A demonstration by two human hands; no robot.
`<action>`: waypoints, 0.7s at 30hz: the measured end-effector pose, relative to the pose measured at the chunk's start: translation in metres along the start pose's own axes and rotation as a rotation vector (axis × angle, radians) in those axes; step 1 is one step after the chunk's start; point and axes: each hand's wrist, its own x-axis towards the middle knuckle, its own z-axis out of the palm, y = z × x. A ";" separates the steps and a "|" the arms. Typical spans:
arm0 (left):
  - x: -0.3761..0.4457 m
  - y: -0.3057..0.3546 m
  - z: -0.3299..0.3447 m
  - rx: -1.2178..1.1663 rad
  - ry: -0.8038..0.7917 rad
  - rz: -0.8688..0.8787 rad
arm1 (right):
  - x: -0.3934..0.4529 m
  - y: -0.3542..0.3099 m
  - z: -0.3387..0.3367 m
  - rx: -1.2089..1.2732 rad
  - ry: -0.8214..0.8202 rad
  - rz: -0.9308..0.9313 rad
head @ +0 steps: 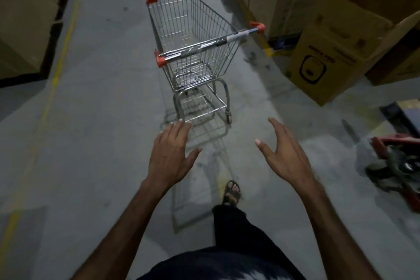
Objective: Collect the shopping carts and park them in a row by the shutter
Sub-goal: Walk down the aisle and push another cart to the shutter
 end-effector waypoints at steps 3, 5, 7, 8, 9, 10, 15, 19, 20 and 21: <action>0.065 0.001 -0.005 0.071 -0.043 -0.024 | 0.088 0.000 -0.011 0.133 -0.055 0.020; 0.111 0.002 -0.013 0.103 -0.050 -0.024 | 0.150 -0.005 -0.020 0.177 -0.086 0.003; 0.154 0.002 -0.021 0.109 -0.017 -0.044 | 0.208 -0.012 -0.027 0.152 -0.117 -0.051; 0.176 0.001 -0.025 0.103 -0.004 -0.063 | 0.235 -0.015 -0.031 0.117 -0.128 -0.089; 0.197 -0.001 -0.028 0.096 -0.001 -0.083 | 0.262 -0.020 -0.034 0.075 -0.132 -0.136; 0.216 -0.004 -0.031 0.087 -0.001 -0.098 | 0.287 -0.026 -0.038 0.029 -0.136 -0.177; 0.293 -0.020 -0.023 -0.007 0.044 -0.096 | 0.386 -0.045 -0.047 -0.094 -0.156 -0.315; 0.338 -0.046 0.003 0.001 -0.056 -0.159 | 0.448 -0.047 -0.034 -0.242 -0.211 -0.387; 0.347 -0.052 0.007 0.007 -0.088 -0.179 | 0.462 -0.046 -0.027 -0.292 -0.253 -0.398; 0.357 -0.059 0.009 0.002 -0.110 -0.204 | 0.475 -0.045 -0.019 -0.341 -0.291 -0.407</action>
